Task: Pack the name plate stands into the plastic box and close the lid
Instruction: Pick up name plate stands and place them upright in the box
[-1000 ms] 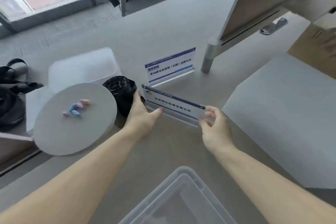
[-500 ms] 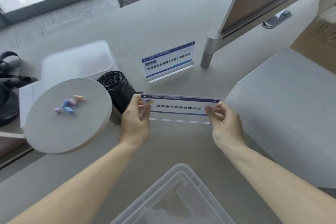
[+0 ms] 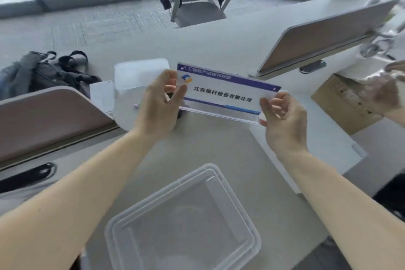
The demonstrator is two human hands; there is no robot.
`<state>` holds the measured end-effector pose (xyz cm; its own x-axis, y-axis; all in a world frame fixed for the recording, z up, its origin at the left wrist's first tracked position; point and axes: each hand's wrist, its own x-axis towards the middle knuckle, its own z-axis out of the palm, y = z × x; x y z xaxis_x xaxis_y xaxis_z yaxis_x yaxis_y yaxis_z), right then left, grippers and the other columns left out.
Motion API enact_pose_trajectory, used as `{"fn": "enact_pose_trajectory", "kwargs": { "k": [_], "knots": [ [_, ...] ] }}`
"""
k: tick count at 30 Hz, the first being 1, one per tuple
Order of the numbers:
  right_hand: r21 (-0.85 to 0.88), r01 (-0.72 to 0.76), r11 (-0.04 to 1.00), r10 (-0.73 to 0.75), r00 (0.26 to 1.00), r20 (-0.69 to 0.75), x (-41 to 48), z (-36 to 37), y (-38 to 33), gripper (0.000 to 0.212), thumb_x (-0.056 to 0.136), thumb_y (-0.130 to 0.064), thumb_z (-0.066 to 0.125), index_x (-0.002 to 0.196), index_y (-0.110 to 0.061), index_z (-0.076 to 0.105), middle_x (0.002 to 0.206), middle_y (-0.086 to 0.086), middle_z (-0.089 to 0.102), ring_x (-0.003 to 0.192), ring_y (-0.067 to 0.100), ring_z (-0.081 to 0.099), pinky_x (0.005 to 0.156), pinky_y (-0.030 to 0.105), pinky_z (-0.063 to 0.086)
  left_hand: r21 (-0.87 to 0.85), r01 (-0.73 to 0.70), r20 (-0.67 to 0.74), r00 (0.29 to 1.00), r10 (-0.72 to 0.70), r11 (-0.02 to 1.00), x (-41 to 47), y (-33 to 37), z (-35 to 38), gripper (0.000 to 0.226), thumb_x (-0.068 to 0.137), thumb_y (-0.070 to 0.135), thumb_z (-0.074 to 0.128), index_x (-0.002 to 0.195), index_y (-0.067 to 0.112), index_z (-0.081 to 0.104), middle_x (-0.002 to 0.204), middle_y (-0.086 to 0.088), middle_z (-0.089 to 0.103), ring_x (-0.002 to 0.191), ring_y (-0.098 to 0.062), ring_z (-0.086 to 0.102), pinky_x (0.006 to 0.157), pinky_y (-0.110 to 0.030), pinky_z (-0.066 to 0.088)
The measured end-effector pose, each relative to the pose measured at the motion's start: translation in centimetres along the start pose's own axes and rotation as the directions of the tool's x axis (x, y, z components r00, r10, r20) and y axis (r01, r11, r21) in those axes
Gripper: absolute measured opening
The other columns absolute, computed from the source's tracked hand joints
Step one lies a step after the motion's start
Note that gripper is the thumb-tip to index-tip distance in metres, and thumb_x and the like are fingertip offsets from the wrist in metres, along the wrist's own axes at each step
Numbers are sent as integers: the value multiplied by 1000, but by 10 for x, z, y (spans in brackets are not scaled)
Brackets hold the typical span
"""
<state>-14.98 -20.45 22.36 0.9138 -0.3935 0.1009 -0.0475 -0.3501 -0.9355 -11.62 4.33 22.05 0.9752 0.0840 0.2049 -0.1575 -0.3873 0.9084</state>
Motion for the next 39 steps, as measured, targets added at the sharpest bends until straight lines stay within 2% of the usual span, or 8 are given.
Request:
{"fn": "enact_pose_trajectory", "kwargs": {
  "k": [5, 18, 21, 27, 30, 32, 35, 39],
  "knots": [
    [116, 59, 991, -73, 990, 123, -56, -25, -68, 18, 90, -32, 72, 76, -37, 62, 105, 16, 71, 103, 34, 71, 73, 50, 64, -14, -32, 75, 997, 33, 999, -58, 50, -86, 5, 98, 23, 66, 96, 27, 68, 102, 10, 75, 95, -14, 70, 81, -57, 61],
    [199, 413, 889, -454, 733, 507, -219, 30, -179, 20, 90, -35, 72, 75, -35, 59, 81, -19, 69, 80, 12, 72, 68, 46, 62, 448, 29, -133, 990, 35, 894, -247, 151, -310, 31, 81, 31, 85, 108, 28, 69, 99, 10, 76, 99, -3, 73, 98, -34, 58],
    [202, 482, 853, -499, 637, 587, -270, 62, -196, 28, 91, -32, 70, 71, -39, 52, 81, -22, 69, 78, -3, 68, 65, 27, 53, 664, 26, 26, 998, -57, 747, -285, 166, -341, 22, 85, 27, 83, 104, 35, 75, 94, 18, 76, 88, 2, 72, 87, -30, 61],
    [226, 488, 843, -492, 528, 692, -352, 138, -215, 16, 92, -34, 68, 80, -38, 59, 89, -15, 74, 93, -2, 71, 73, 28, 59, 850, 80, 15, 985, -175, 521, -338, 143, -403, 3, 91, 34, 73, 93, 32, 75, 58, 15, 54, 66, -17, 56, 77, -38, 57],
    [212, 338, 917, -387, 628, 675, -396, 175, -222, 37, 90, -33, 72, 124, -26, 60, 122, -8, 65, 110, 5, 64, 76, 6, 49, 834, 140, -54, 983, -173, 534, -356, 128, -441, 7, 92, 35, 72, 94, 30, 77, 62, 13, 58, 69, -19, 59, 71, -34, 52],
    [176, 27, 984, -147, 681, 717, -428, 198, -222, 66, 86, -35, 77, 142, -20, 46, 138, -4, 53, 113, 7, 58, 93, 16, 50, 801, 174, -92, 981, -169, 572, -361, 122, -465, 9, 92, 35, 72, 92, 29, 78, 64, 10, 64, 64, -11, 62, 61, -28, 46],
    [140, -506, 851, 160, 504, 849, -475, 230, -226, 62, 85, -32, 76, 138, -12, 50, 127, 5, 65, 104, 18, 68, 89, 39, 59, 744, 218, -140, 975, -172, 632, -362, 117, -492, 9, 90, 32, 74, 88, 26, 80, 59, 11, 64, 52, -2, 60, 51, -16, 39],
    [128, -634, 763, 197, 416, 888, -514, 261, -240, 14, 99, -15, 61, 105, -6, 69, 85, 3, 79, 75, 19, 76, 69, 36, 65, 688, 300, -207, 954, -218, 661, -362, 100, -495, 19, 85, 29, 70, 73, 16, 76, 61, 5, 68, 58, -13, 66, 49, -21, 48]
  ]
}}
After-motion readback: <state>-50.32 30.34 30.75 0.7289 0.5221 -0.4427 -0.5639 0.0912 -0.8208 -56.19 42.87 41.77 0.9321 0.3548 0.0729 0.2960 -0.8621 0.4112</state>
